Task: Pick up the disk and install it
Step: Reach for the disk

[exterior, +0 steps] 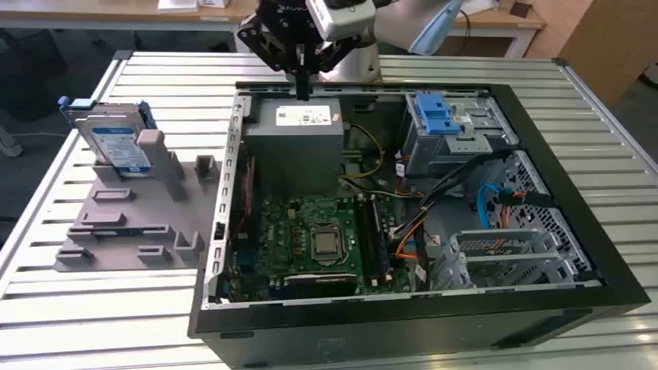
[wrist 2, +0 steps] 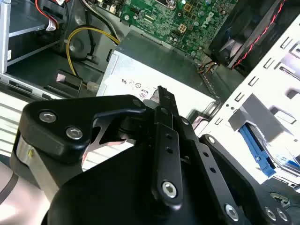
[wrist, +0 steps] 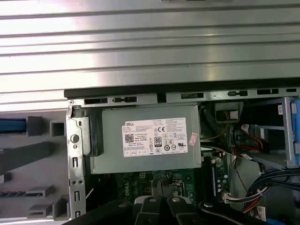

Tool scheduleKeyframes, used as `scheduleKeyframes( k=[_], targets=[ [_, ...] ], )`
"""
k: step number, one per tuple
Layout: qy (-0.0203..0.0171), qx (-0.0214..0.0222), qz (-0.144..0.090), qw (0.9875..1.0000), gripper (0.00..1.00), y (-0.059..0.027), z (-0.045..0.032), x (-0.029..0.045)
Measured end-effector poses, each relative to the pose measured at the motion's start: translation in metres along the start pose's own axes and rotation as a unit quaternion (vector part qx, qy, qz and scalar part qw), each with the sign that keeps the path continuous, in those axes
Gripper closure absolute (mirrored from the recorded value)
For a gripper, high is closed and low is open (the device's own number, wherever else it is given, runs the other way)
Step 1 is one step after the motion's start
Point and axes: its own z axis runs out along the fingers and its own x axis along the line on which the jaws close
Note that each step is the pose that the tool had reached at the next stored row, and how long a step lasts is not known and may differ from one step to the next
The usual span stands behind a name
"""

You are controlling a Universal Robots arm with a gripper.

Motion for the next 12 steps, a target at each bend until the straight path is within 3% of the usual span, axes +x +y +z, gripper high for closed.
scheduleKeyframes(
  k=[12],
  targets=[
    [0.0000,0.0000,0.000,1.0000,0.89,-0.0004,-0.0002,0.0048]
  ],
)
